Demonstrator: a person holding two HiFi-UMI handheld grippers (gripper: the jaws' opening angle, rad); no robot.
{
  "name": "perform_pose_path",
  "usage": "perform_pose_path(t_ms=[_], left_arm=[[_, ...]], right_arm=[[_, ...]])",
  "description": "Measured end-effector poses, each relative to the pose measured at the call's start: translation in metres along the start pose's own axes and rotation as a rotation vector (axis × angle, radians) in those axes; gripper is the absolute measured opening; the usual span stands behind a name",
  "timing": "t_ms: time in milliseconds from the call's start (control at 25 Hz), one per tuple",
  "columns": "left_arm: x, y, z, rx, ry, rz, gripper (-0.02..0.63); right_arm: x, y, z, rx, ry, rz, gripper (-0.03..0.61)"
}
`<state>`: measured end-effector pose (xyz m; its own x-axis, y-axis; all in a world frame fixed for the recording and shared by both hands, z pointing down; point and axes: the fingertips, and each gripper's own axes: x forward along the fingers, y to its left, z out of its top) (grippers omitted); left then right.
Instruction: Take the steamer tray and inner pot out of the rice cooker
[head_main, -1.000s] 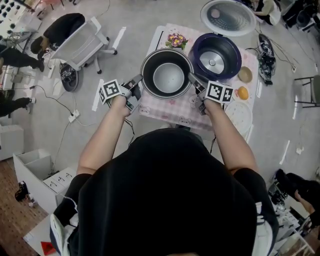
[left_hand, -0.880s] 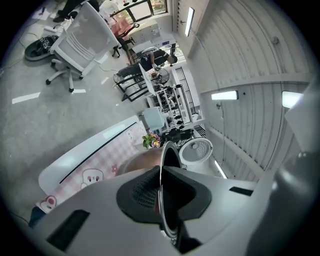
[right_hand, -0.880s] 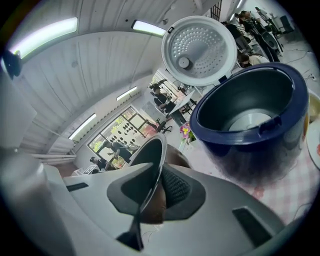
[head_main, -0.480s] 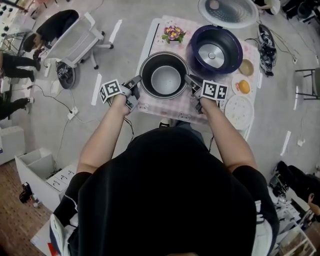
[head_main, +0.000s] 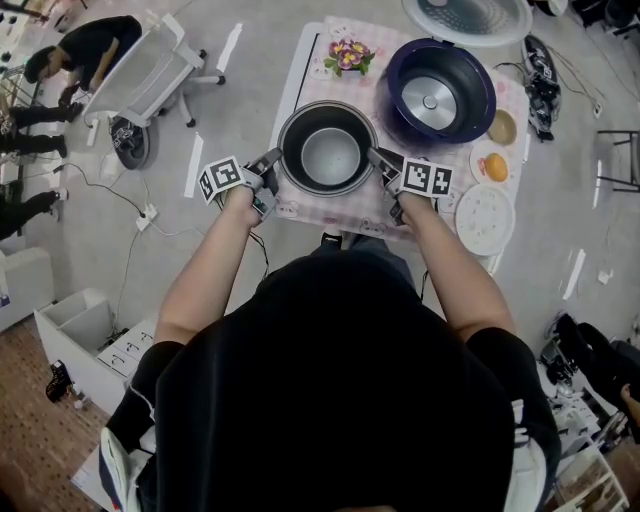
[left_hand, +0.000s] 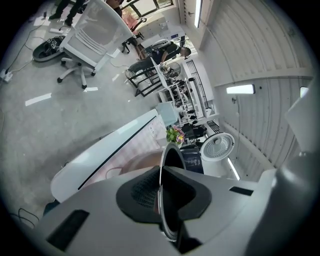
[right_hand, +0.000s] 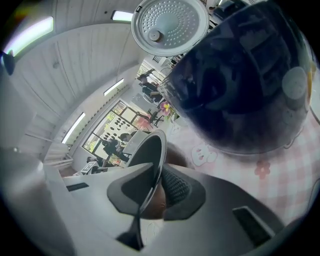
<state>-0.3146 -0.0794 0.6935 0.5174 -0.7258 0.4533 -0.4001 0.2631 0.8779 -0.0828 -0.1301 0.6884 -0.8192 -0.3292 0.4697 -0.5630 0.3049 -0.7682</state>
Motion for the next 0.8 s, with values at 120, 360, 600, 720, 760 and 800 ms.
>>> perform_pose_path(t_ms=[120,360,600,720,760,800], left_arm=[[0.0018,0.0005,0.0036,0.015,-0.004,-0.001,0.037],[0.0027,-0.0009,0.0013,0.027,0.006,-0.018,0.038],[0.0046,-0.0005,0.002,0.025,0.009,-0.024,0.045],[0.0057,-0.0014,-0.0021,0.057,0.036,-0.016,0.062],[0.0064,-0.0027,-0.0043,0.074,0.051,-0.019,0.104],[0.0066,-0.0043,-0.0055,0.089,0.061,-0.023,0.144]], right_arm=[[0.004,-0.0033,-0.0007,0.0,0.007,-0.005,0.054],[0.0036,-0.0056,-0.0004,-0.008,-0.006,0.003,0.055],[0.0038,-0.0068,-0.0001,-0.04,-0.021,0.005,0.064],[0.0032,-0.0066,-0.0012,-0.077,-0.029,0.002,0.078],[0.0023,-0.0074,-0.0013,-0.086,-0.031,-0.003,0.09],[0.0012,-0.0085,-0.001,-0.093,-0.035,-0.008,0.104]])
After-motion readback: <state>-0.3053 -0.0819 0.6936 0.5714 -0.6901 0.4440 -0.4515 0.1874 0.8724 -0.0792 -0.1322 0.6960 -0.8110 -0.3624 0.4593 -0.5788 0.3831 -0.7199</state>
